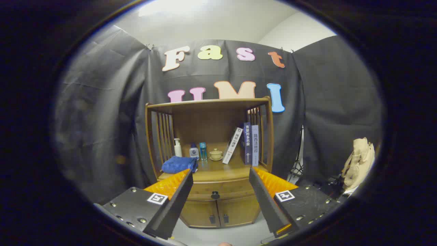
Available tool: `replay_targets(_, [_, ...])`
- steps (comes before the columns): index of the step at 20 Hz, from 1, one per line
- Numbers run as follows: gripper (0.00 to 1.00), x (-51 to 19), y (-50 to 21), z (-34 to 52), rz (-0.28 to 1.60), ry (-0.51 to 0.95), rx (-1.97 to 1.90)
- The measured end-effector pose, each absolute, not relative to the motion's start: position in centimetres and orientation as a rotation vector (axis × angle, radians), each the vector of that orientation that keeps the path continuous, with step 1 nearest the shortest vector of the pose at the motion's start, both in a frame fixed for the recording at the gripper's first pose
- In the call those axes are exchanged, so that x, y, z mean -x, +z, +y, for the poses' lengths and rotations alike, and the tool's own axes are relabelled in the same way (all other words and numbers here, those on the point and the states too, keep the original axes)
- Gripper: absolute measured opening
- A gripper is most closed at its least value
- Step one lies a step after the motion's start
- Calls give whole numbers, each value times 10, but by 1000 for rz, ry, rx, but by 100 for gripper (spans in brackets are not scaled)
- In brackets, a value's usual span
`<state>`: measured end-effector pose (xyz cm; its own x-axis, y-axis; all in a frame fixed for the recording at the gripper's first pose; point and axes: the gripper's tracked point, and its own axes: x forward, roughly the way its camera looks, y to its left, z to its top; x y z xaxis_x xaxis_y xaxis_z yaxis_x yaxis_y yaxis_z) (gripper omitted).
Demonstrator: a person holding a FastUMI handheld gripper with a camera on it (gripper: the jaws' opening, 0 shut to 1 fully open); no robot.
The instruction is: Pull open the drawer, take out the items inside it, and place them on the countertop above the cabinet.
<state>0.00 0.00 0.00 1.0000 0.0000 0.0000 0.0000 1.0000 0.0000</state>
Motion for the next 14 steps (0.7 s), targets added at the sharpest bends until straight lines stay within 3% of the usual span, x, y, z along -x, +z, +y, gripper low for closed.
replay_targets(14, [99, -12, -18, -18, 6, -35, -14])
